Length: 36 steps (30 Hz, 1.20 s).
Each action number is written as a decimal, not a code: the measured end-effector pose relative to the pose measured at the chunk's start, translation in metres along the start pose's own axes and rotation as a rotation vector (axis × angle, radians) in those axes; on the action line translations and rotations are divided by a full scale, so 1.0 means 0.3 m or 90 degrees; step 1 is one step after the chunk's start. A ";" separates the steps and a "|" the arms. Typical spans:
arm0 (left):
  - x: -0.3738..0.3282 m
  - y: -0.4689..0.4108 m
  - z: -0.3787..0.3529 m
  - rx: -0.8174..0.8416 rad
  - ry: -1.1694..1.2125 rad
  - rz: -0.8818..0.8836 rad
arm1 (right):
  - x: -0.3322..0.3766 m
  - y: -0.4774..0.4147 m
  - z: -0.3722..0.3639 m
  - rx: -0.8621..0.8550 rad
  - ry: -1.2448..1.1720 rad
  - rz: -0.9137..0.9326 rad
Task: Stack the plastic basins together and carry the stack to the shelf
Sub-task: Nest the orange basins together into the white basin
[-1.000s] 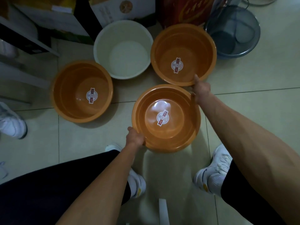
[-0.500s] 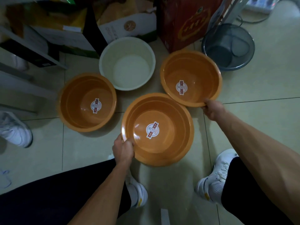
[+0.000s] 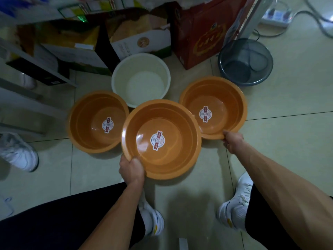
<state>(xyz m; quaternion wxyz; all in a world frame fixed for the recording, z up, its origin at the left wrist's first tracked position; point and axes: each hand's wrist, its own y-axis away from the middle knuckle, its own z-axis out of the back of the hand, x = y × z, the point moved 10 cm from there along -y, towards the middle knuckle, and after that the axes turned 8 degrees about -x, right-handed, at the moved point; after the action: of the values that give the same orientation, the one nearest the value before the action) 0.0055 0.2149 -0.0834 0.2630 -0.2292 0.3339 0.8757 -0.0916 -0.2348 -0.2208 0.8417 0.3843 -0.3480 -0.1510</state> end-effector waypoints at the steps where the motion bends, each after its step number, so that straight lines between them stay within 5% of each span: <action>1: 0.012 0.000 -0.012 0.004 0.028 0.026 | -0.019 0.002 -0.019 0.017 -0.011 -0.009; 13: 0.047 0.005 -0.141 0.094 0.251 0.157 | -0.134 0.031 -0.079 0.123 0.100 0.019; 19: 0.011 0.082 -0.230 0.185 0.212 0.097 | -0.177 0.183 -0.173 0.312 0.024 0.009; 24: -0.029 0.114 -0.297 0.286 0.147 -0.019 | -0.208 0.210 -0.159 0.349 -0.022 -0.073; 29: 0.002 0.166 -0.399 0.378 0.089 0.002 | -0.222 0.236 -0.163 0.365 -0.075 -0.148; 32: 0.029 0.138 -0.410 0.334 -0.014 -0.001 | -0.254 0.180 -0.141 0.323 -0.157 -0.213; 36: 0.055 0.088 -0.395 0.291 -0.181 -0.095 | -0.138 0.120 -0.060 0.248 -0.191 -0.057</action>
<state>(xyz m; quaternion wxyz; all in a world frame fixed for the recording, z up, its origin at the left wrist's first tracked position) 0.0035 0.1194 -0.1603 0.4157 -0.0624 0.4647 0.7793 -0.1089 -0.1799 -0.2214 0.6830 0.5280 -0.4739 -0.1735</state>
